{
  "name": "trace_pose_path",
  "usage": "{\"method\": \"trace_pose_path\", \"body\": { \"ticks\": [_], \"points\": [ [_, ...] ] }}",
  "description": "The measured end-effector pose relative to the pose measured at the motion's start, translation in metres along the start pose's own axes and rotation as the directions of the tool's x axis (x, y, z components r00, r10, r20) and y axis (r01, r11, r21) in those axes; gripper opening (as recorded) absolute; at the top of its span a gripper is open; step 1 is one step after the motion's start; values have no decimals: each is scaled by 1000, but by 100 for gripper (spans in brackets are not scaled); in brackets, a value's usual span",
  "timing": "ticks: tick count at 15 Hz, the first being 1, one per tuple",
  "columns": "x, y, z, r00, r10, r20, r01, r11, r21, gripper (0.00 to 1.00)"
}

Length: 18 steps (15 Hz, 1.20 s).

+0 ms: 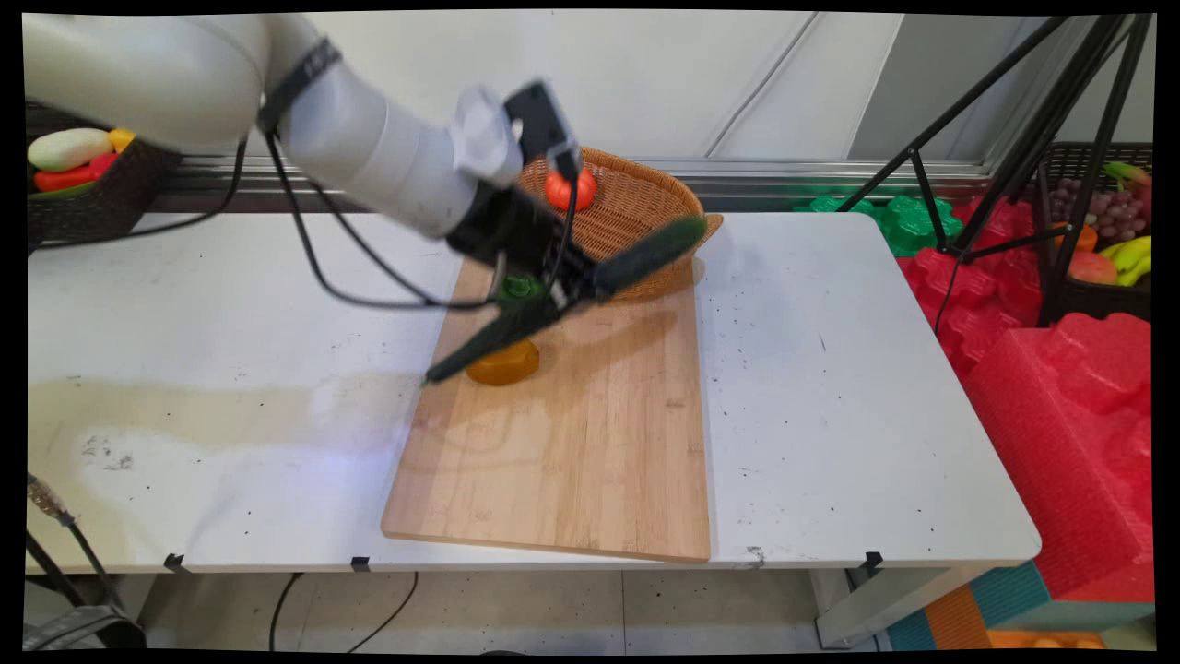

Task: Place the picked object in the vegetable basket

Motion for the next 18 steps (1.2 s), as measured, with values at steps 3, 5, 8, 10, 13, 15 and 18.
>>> {"method": "trace_pose_path", "body": {
  "ticks": [3,5,8,10,13,15,18],
  "points": [
    [23,-24,-6,1000,5,-21,-4,998,56,0],
    [34,-41,-5,1000,19,-18,-17,996,93,0],
    [51,-70,2,999,53,-2,-52,988,142,0],
    [62,-96,13,996,83,22,-85,981,175,0],
    [70,-119,26,993,108,53,-116,974,197,0],
    [72,-134,37,989,122,81,-136,970,204,0],
    [72,-160,60,980,143,141,-170,965,201,0]
  ]
}}
